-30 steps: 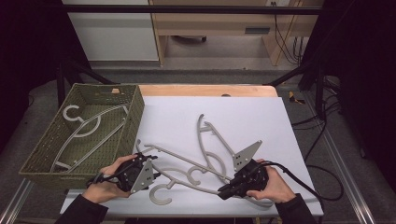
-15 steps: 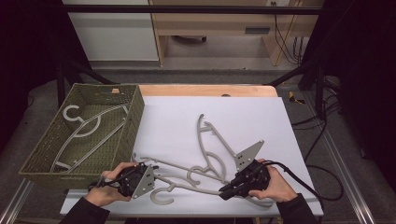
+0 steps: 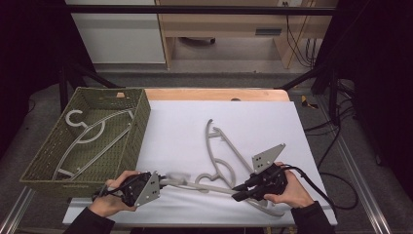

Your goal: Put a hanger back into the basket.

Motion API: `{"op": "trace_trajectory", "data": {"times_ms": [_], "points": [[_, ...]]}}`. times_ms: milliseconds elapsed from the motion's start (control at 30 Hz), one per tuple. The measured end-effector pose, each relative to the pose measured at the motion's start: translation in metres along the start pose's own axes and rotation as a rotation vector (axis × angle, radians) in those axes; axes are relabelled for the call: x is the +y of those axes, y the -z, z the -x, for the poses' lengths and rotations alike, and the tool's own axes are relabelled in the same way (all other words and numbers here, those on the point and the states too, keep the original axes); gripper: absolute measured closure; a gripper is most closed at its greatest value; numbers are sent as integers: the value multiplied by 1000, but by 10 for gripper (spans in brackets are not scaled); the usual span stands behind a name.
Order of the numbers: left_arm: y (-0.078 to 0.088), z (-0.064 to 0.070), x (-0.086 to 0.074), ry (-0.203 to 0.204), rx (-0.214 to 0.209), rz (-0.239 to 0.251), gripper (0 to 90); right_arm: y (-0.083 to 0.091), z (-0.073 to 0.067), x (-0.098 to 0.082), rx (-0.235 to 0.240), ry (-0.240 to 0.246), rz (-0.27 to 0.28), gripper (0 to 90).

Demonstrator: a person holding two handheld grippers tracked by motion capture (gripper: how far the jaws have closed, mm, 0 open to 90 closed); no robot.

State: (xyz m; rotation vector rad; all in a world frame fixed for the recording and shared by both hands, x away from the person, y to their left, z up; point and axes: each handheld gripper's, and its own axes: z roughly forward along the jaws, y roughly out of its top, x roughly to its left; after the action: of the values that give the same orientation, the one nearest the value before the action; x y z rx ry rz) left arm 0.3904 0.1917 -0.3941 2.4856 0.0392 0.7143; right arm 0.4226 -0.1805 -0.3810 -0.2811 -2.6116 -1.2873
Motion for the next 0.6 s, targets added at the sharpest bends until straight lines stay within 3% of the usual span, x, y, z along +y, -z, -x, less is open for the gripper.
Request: {"op": "trace_trajectory", "data": {"times_ms": [33, 100, 133, 167, 233, 267, 300, 333, 400, 500, 533, 567, 600], "points": [[1, 0, 2, 9, -10, -7, 813, -2, 2, -2, -48, -11, -34, 767], [1, 1, 3, 10, -6, -15, 815, -3, 3, -3, -60, -6, -36, 769], [0, 2, 3, 15, -5, -18, 815, -2, 5, -6, -75, -19, -15, 769], [-1, 3, 4, 58, -7, 2, 816, 0, 6, -7, -98, -18, -4, 769], [-1, 3, 5, 69, -9, 1, 816, 1, 6, -7, -106, -26, 14, 767], [1, 3, 6, 95, -8, 6, 816, 5, 7, -8, -138, -45, 42, 751], [3, 2, 7, 87, -2, -10, 817, 7, 7, -8, -160, -46, 56, 734], [3, 3, 8, 116, 3, 5, 817, 9, 7, -8, -192, -55, 72, 718], [5, 3, 9, 139, 11, -1, 817, 13, 8, -8, -232, -71, 116, 681], [5, 3, 10, 166, 22, -24, 817, 20, 9, -10, -334, -101, 187, 587], [5, 3, 10, 166, 22, -24, 817, 20, 9, -10, -334, -101, 187, 587], [4, 3, 11, 198, 29, -29, 817, 25, 9, -11, -409, -123, 241, 502], [4, 2, 11, 215, 31, -26, 817, 27, 9, -12, -437, -145, 267, 473]]}}
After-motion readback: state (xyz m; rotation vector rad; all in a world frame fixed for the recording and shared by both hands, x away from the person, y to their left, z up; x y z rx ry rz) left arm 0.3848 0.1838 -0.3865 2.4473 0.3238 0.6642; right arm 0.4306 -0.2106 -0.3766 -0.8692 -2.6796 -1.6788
